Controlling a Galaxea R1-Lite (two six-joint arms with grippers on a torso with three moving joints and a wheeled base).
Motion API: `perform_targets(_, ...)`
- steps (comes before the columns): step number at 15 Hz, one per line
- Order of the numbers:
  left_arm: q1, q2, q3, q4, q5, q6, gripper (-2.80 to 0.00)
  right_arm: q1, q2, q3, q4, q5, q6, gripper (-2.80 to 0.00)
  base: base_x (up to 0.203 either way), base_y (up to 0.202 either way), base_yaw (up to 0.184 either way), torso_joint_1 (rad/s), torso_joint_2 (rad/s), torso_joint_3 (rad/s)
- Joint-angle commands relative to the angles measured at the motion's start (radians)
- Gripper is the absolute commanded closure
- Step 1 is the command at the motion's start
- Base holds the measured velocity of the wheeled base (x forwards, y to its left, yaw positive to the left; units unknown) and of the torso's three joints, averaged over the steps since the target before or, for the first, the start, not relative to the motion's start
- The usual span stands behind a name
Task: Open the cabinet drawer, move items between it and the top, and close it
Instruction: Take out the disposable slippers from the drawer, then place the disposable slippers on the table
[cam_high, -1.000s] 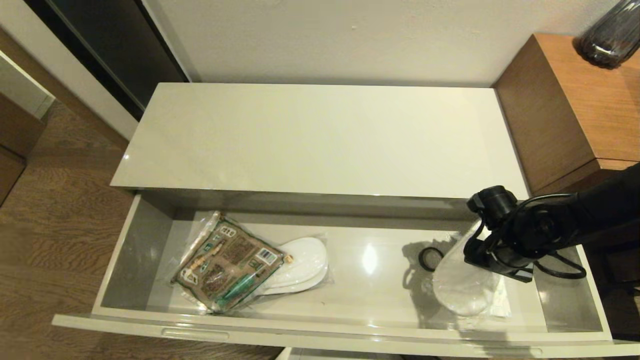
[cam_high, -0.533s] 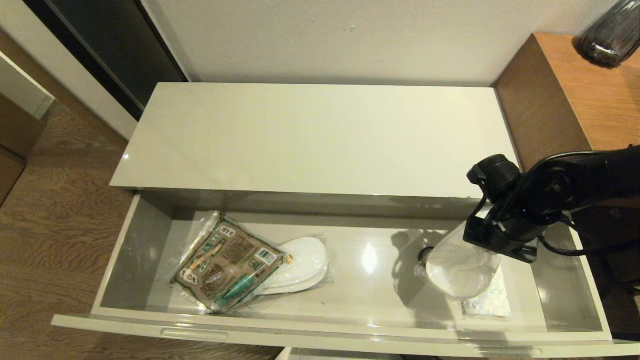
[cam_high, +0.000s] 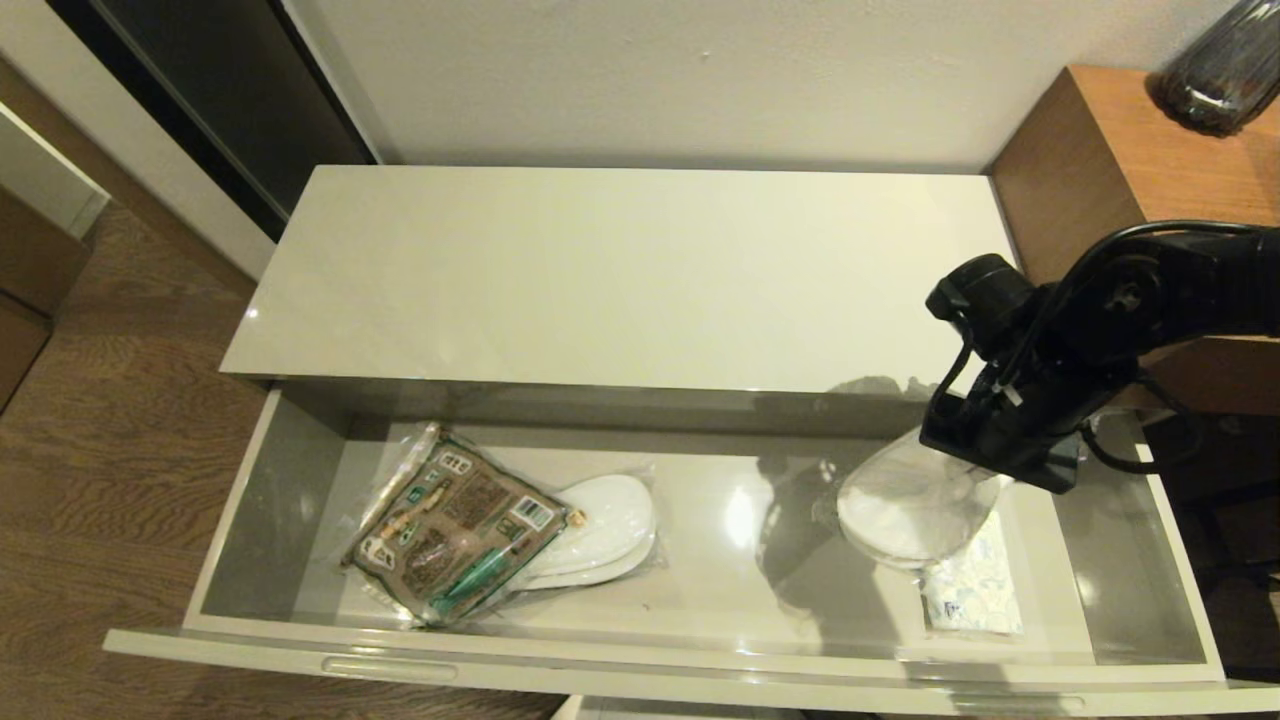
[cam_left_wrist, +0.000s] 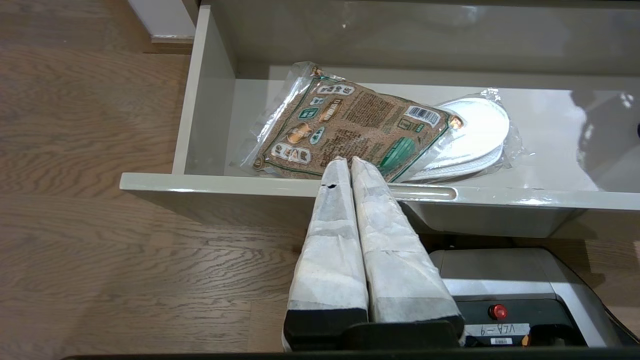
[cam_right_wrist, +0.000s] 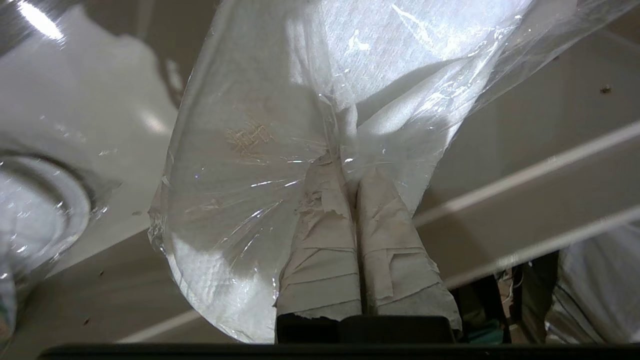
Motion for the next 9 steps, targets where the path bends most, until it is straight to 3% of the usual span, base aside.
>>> perform_targets(1, -0.001, 0.002, 0.000, 0.000, 0.000, -0.001, 0.00, 0.031, -0.030, -0.080, 0.120, 0.019, 0.030, 0.00, 0.000, 0.000, 0.000, 0.000, 0.00, 0.000)
perform_targets(4, 0.000, 0.002, 0.000, 0.000, 0.000, -0.001, 0.00, 0.064, -0.060, -0.163, 0.258, 0.043, 0.065, 0.00, 0.000, 0.000, 0.000, 0.000, 0.00, 0.000)
perform_targets(9, -0.001, 0.002, 0.000, 0.000, 0.000, -0.001, 0.00, 0.075, -0.092, -0.257, 0.376, 0.057, 0.070, 0.00, 0.000, 0.000, 0.000, 0.000, 0.00, 0.000)
